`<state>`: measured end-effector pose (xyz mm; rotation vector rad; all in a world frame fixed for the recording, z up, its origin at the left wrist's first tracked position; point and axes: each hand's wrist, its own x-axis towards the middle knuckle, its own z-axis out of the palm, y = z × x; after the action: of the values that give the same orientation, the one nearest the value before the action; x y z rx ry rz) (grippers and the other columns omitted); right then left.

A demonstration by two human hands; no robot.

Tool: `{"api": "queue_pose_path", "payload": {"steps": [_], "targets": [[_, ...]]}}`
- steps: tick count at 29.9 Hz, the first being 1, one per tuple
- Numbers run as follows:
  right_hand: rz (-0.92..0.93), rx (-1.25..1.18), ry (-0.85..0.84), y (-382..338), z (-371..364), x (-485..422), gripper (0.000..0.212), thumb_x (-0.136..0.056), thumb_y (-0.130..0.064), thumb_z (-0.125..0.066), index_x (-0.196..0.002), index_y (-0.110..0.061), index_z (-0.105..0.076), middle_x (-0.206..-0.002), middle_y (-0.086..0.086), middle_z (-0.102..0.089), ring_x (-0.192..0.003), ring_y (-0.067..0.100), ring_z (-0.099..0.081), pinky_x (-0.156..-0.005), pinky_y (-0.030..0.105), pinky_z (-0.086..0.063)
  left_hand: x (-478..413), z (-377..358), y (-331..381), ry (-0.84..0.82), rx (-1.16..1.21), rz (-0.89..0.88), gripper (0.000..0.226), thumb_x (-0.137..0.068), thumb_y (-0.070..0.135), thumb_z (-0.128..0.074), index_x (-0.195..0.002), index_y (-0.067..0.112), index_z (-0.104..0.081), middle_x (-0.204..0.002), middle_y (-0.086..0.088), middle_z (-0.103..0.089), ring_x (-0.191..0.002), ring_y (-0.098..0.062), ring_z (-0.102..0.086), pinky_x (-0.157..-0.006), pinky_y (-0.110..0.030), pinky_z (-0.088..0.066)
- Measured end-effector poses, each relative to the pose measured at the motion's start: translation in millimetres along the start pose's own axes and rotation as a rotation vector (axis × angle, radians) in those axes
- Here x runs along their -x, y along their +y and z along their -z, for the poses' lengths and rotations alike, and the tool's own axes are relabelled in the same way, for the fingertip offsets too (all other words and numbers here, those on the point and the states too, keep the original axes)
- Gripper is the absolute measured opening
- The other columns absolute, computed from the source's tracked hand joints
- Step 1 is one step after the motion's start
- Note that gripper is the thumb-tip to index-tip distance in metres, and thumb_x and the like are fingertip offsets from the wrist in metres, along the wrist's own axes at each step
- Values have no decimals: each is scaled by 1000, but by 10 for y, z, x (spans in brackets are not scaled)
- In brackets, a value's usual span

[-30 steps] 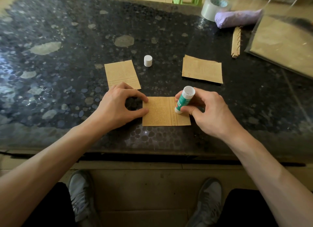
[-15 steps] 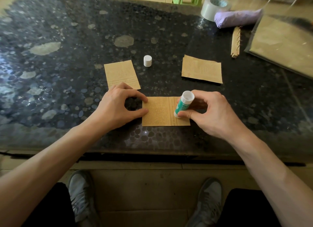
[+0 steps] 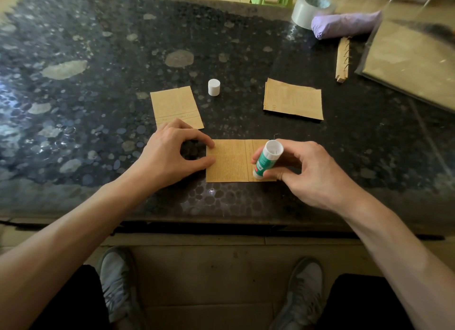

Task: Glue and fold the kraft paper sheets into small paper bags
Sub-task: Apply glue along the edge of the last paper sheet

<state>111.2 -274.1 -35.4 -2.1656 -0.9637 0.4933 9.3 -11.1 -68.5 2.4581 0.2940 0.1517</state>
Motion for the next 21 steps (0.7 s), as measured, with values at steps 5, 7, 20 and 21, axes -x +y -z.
{"api": "queue_pose_path", "payload": {"steps": [5,7,20,21], "targets": [[7,-14,-30,-13,11,20,32,-92,-7,-75,-112,-33,-73,-110,-22,-73,-113,-6,-65,-106,28,-52,2,6,14,-1,0,4,37,-75,57,-72,-108,41,-73,-114,7,-54,-115,-15,-48,-104,-46,-43],[2,-26,-44,-12,16,32,31,-93,-8,-74,-115,-31,-73,-111,-22,-74,-112,-7,-65,-106,26,-51,5,2,24,1,-3,5,37,-75,56,-73,-109,40,-74,-114,6,-54,-116,-15,-47,-104,-44,-43],[-44,-57,372,53,-123,-152,32,-85,-41,-83,-107,-21,-72,-100,-14,-75,-96,1,-71,-86,30,-60,1,4,18,-9,1,4,37,-75,57,-72,-108,41,-73,-113,7,-54,-114,-14,-47,-104,-45,-43],[-44,-39,368,46,-148,-166,33,-84,-43,-84,-105,-22,-71,-99,-15,-74,-95,0,-70,-84,29,-60,3,3,15,-6,3,1,36,-75,56,-73,-108,41,-73,-113,7,-54,-114,-13,-48,-104,-45,-44]]}}
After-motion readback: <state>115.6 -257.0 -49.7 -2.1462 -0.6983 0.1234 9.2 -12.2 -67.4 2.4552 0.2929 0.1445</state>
